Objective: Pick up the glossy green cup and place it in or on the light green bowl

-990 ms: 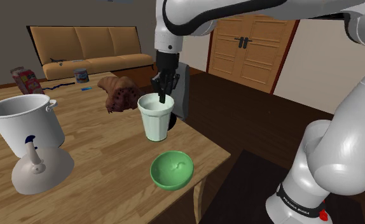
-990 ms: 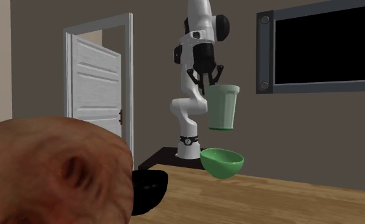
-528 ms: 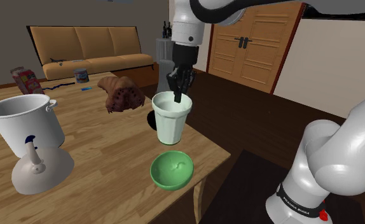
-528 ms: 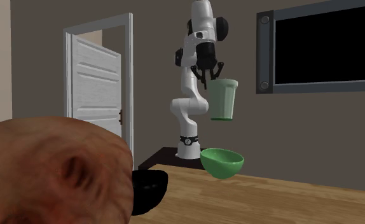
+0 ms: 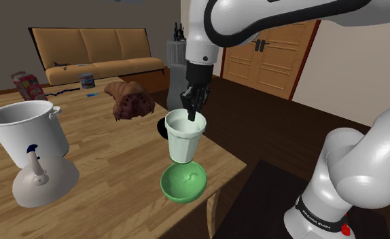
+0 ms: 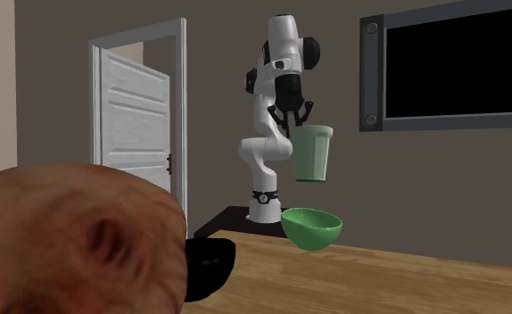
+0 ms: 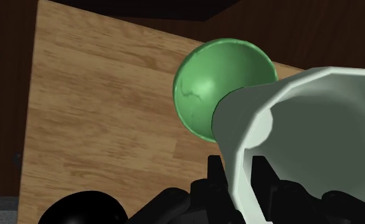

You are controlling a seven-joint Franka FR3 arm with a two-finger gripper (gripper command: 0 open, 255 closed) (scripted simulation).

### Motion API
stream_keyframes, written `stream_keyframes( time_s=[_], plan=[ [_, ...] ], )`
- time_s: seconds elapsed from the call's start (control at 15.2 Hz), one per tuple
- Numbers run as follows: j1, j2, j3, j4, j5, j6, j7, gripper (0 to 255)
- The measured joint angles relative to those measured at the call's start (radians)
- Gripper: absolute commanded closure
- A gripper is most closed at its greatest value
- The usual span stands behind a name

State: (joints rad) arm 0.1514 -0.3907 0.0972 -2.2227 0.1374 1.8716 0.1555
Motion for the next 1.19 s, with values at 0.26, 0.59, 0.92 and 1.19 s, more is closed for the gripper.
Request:
stream_keyframes(
  time_s=[0.26, 0.59, 0.92, 1.19],
  plan=[
    [0.001, 0.006, 0.002, -0.049, 0.003, 0.055, -0.005, 255],
    [0.002, 0.017, 0.005, -0.107, 0.007, 0.124, -0.011, 255],
    [0.004, 0.034, 0.008, -0.160, 0.011, 0.193, -0.017, 255],
    [0.005, 0.050, 0.010, -0.195, 0.014, 0.244, -0.022, 255]
  ],
)
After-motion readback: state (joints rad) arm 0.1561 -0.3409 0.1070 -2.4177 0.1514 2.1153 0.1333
